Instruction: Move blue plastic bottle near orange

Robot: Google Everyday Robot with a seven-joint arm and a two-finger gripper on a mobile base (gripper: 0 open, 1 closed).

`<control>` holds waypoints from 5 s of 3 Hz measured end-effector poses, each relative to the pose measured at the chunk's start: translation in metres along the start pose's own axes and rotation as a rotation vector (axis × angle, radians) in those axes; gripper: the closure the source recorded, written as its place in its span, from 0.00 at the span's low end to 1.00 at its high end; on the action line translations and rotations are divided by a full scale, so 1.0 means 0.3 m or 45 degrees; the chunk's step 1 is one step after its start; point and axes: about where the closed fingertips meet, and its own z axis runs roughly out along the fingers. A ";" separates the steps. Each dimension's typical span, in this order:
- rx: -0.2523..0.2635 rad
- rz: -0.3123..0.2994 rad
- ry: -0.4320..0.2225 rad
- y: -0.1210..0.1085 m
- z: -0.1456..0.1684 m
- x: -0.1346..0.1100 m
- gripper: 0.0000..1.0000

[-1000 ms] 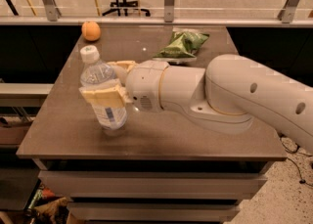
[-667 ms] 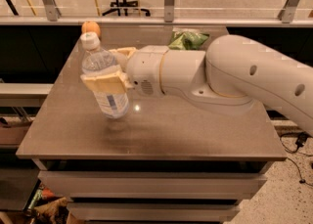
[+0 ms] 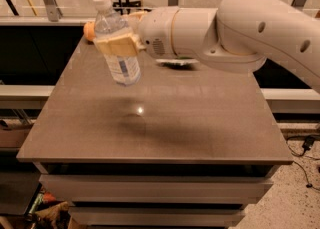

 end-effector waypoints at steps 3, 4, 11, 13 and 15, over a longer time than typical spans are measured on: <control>0.207 0.040 -0.070 -0.236 -0.021 -0.077 1.00; 0.195 0.027 -0.057 -0.250 0.000 -0.087 1.00; 0.270 0.039 -0.004 -0.643 0.390 0.034 1.00; 0.313 0.050 -0.116 -0.699 0.458 0.059 1.00; 0.323 0.083 -0.061 -0.703 0.507 0.144 1.00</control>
Offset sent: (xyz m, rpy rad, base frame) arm 0.1013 -0.0484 0.0468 0.1175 -0.0376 -0.2528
